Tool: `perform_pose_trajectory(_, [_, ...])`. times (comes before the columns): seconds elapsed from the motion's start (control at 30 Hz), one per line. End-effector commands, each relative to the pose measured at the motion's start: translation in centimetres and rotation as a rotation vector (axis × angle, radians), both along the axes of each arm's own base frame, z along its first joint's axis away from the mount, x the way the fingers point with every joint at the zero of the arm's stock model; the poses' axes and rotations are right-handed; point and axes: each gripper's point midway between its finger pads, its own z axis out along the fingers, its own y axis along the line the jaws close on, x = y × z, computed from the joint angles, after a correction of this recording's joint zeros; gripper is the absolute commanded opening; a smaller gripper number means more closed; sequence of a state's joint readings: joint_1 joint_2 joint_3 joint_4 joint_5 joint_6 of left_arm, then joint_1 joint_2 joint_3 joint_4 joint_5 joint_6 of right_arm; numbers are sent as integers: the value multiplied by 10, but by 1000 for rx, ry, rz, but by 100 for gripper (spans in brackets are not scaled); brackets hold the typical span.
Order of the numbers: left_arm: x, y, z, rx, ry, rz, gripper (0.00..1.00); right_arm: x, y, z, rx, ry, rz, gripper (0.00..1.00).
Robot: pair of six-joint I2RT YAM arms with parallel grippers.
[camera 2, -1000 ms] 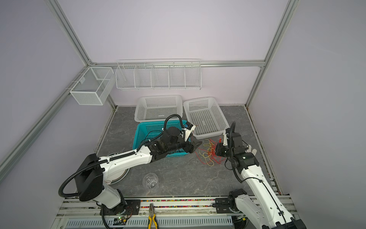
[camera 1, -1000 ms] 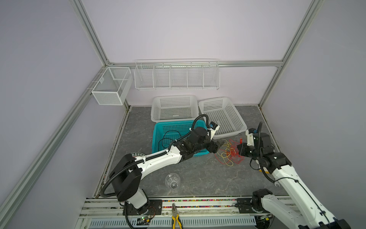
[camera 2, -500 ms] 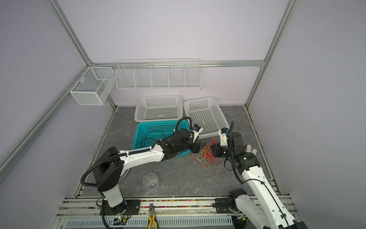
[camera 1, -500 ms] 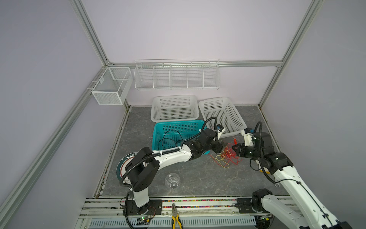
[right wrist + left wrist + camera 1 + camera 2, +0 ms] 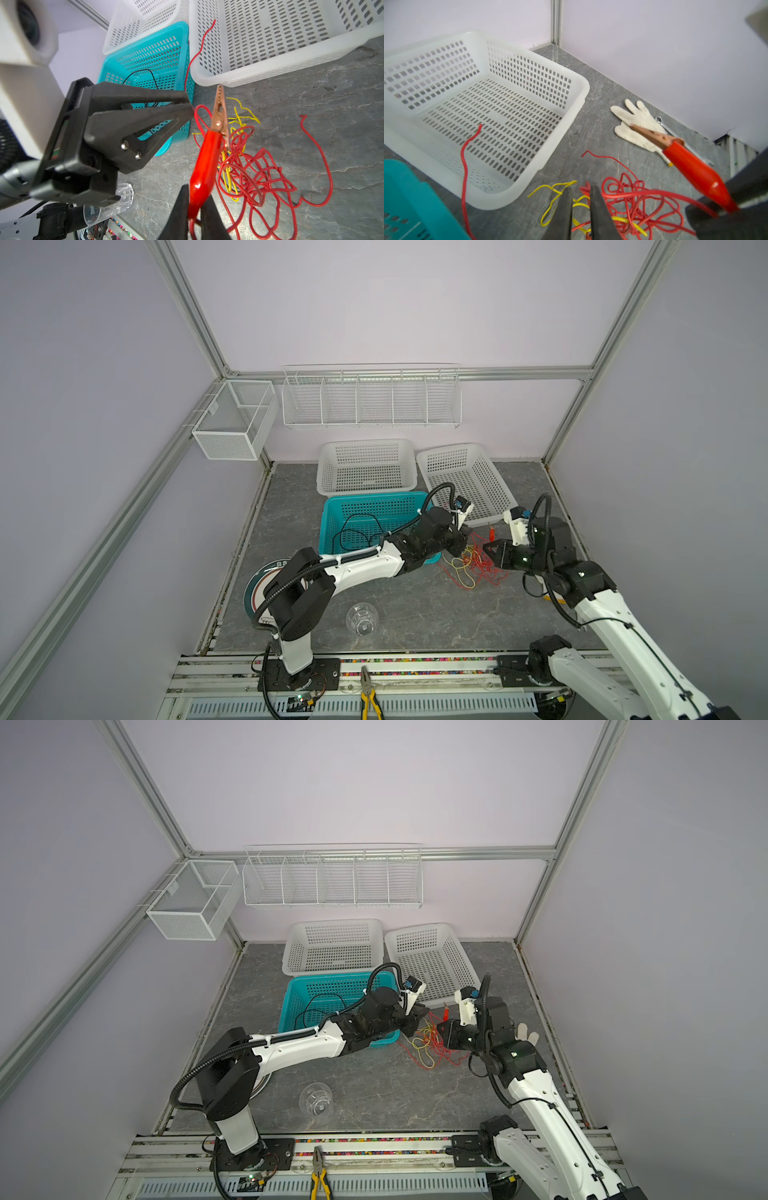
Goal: Untangle the cables
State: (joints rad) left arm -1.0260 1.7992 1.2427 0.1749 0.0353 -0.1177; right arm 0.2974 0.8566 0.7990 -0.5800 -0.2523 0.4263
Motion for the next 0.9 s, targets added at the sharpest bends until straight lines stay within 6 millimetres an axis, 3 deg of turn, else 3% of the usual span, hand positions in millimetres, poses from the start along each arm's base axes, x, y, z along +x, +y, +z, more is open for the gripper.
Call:
perform_pose_trajectory(0.0, [0, -5, 12, -25, -24, -13, 1, 1, -6, 10, -23, -29, -29, 15])
perform_pose_trajectory(0.47, [-9, 4, 30, -52, -43, -35, 0, 1, -50, -21, -225, 0, -199, 15])
perform_pose_trajectory(0.67, [-11, 14, 34, -46, -51, -21, 0, 0, -51, -26, -231, -4, -199, 16])
perform_pose_trajectory(0.87, [-15, 10, 25, -33, -17, -52, 3, 1, -49, -27, -226, -4, -190, 20])
